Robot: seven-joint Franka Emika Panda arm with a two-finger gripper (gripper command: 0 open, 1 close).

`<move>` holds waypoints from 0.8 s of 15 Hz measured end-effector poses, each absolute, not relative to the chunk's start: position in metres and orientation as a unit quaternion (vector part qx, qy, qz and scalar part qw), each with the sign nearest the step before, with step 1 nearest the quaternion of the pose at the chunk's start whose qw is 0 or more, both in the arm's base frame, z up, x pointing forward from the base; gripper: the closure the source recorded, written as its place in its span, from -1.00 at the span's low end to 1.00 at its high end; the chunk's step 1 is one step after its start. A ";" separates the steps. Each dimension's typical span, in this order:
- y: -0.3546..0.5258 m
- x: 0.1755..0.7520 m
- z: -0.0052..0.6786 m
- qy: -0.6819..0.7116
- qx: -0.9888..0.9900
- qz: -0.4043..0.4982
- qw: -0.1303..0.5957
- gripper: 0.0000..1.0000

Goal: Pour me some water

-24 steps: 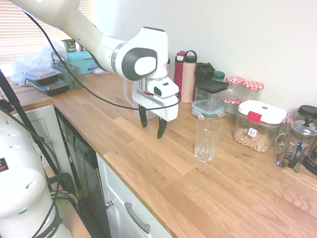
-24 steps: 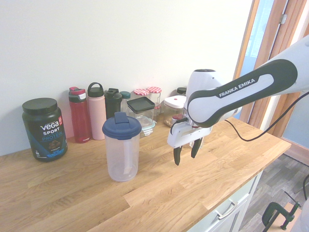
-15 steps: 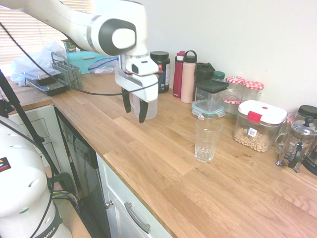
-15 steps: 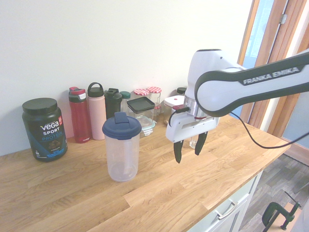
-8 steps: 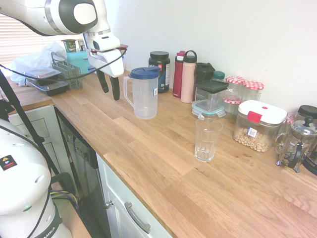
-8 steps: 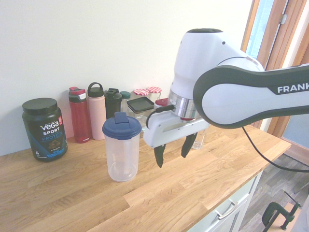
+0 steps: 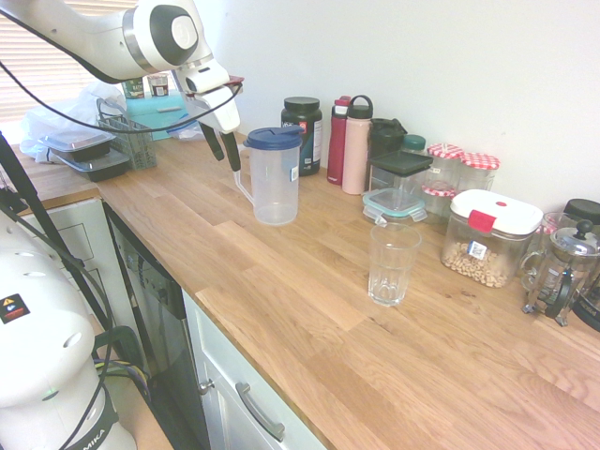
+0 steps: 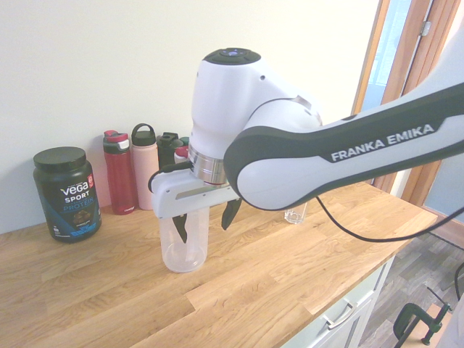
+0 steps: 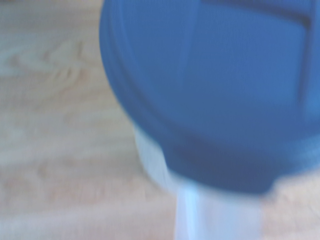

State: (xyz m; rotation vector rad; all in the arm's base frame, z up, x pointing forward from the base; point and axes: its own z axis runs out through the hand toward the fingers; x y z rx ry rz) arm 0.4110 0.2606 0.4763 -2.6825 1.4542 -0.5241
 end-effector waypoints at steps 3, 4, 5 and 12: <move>0.264 0.431 0.466 0.486 -0.855 -0.177 0.025 1.00; 0.264 0.435 0.460 0.489 -0.854 -0.176 0.029 1.00; 0.264 0.439 0.457 0.490 -0.853 -0.177 0.032 1.00; 0.265 0.442 0.446 0.488 -0.853 -0.180 0.042 1.00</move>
